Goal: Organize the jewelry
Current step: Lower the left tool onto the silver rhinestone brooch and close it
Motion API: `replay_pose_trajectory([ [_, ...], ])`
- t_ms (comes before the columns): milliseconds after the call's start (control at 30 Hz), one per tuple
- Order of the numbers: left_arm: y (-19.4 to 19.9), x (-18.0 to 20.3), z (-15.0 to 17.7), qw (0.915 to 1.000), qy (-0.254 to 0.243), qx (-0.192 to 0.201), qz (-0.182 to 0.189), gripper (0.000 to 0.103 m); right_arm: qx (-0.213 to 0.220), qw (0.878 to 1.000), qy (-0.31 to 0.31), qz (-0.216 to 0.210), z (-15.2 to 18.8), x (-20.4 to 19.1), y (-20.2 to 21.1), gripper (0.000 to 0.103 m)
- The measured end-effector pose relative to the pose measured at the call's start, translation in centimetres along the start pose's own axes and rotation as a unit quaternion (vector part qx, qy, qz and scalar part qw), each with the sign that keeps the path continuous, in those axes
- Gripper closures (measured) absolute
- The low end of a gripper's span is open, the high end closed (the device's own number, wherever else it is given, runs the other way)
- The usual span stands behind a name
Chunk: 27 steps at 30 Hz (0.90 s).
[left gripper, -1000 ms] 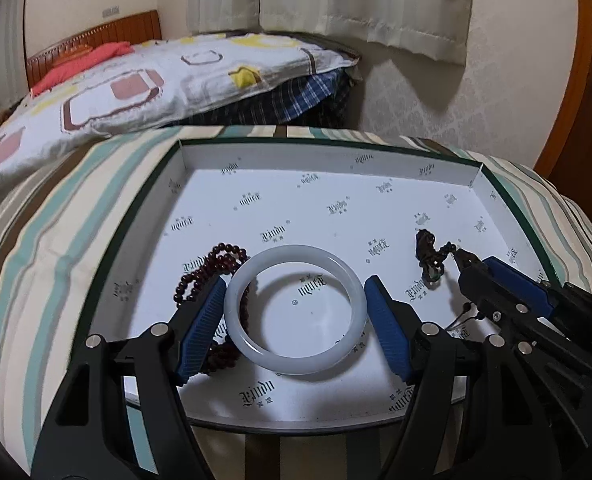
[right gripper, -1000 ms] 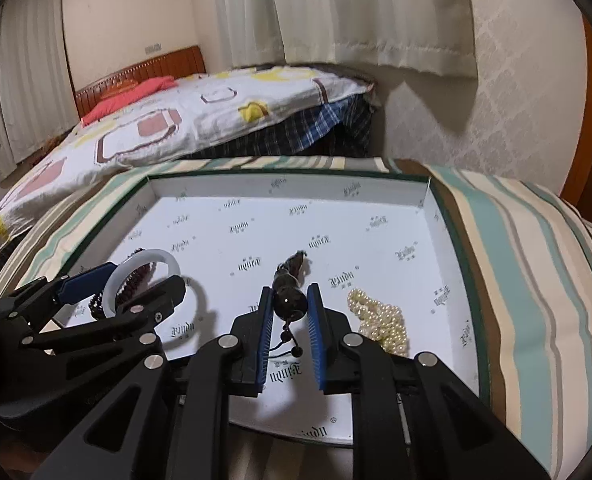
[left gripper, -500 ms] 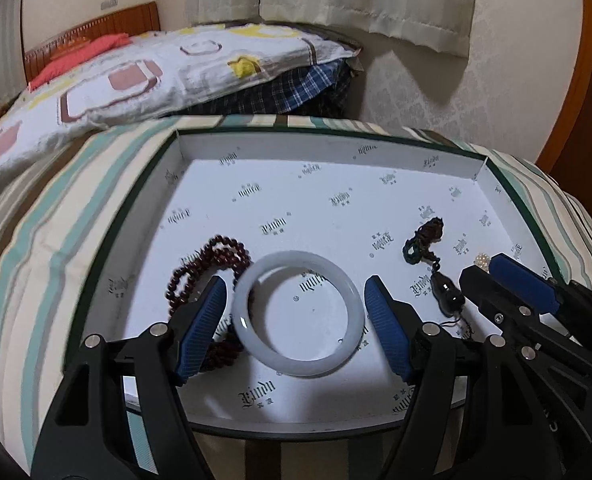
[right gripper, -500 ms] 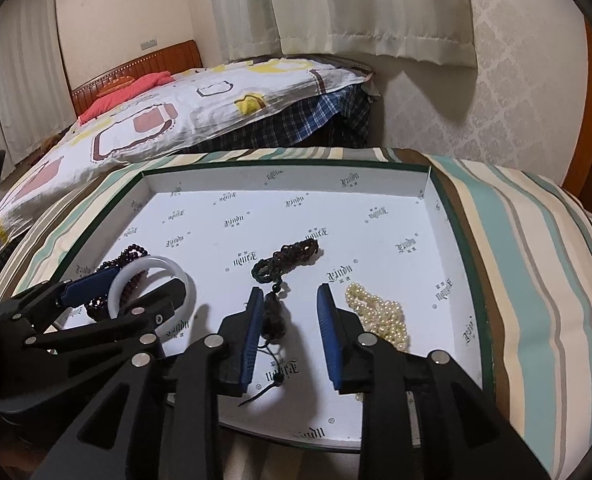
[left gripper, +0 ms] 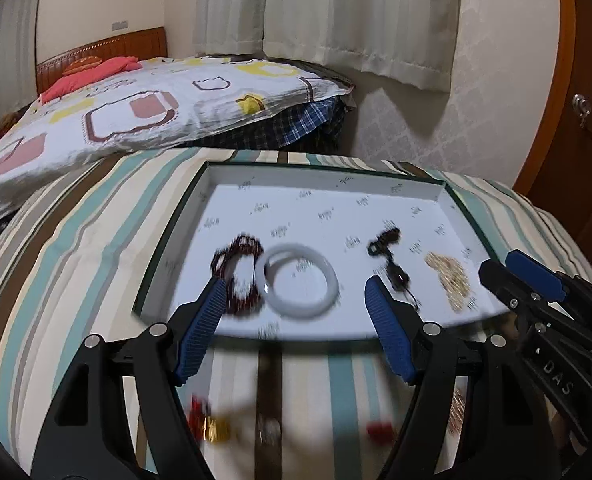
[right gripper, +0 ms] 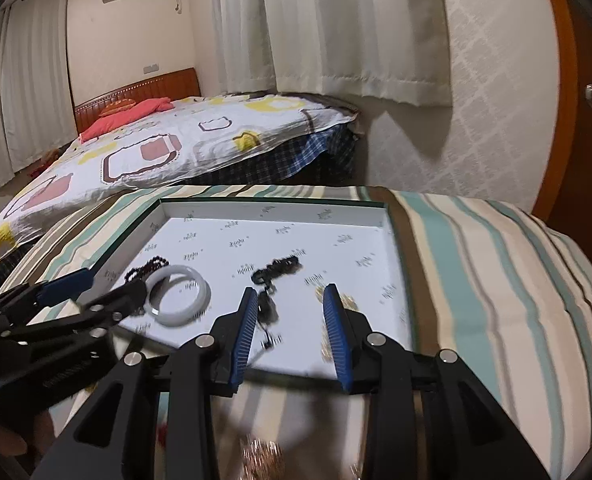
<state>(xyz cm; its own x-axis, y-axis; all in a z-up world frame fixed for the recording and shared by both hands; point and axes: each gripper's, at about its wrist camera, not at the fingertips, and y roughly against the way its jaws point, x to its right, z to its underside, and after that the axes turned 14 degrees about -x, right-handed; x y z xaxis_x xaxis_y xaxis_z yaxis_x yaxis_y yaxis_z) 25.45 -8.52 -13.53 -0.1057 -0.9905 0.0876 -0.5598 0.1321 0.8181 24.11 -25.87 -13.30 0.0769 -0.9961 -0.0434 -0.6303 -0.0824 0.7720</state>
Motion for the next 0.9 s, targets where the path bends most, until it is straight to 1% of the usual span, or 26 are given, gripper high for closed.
replay_pose_trajectory([
  [67,1.0,0.1,1.3,1.0000,0.002,0.000,0.000,0.033,0.007,1.000,0.002,0.015,1.3,0.0,1.3,0.068],
  [200,3.2,0.5,4.5,1.0000,0.000,0.003,0.002,0.033,0.011,1.000,0.000,0.029,3.6,0.3,3.5,0.068],
  [467,5.8,0.9,9.8,1.0000,-0.002,0.000,0.002,0.033,-0.002,0.999,-0.014,0.030,8.4,0.8,6.1,0.068],
  [700,5.9,2.2,13.4,0.9997,-0.017,-0.019,-0.002,0.033,-0.019,0.999,-0.030,0.029,11.9,1.6,6.7,0.068],
  [900,5.2,2.9,14.9,0.9994,-0.017,-0.030,-0.006,0.033,-0.023,0.998,-0.046,0.029,13.3,2.7,6.9,0.068],
])
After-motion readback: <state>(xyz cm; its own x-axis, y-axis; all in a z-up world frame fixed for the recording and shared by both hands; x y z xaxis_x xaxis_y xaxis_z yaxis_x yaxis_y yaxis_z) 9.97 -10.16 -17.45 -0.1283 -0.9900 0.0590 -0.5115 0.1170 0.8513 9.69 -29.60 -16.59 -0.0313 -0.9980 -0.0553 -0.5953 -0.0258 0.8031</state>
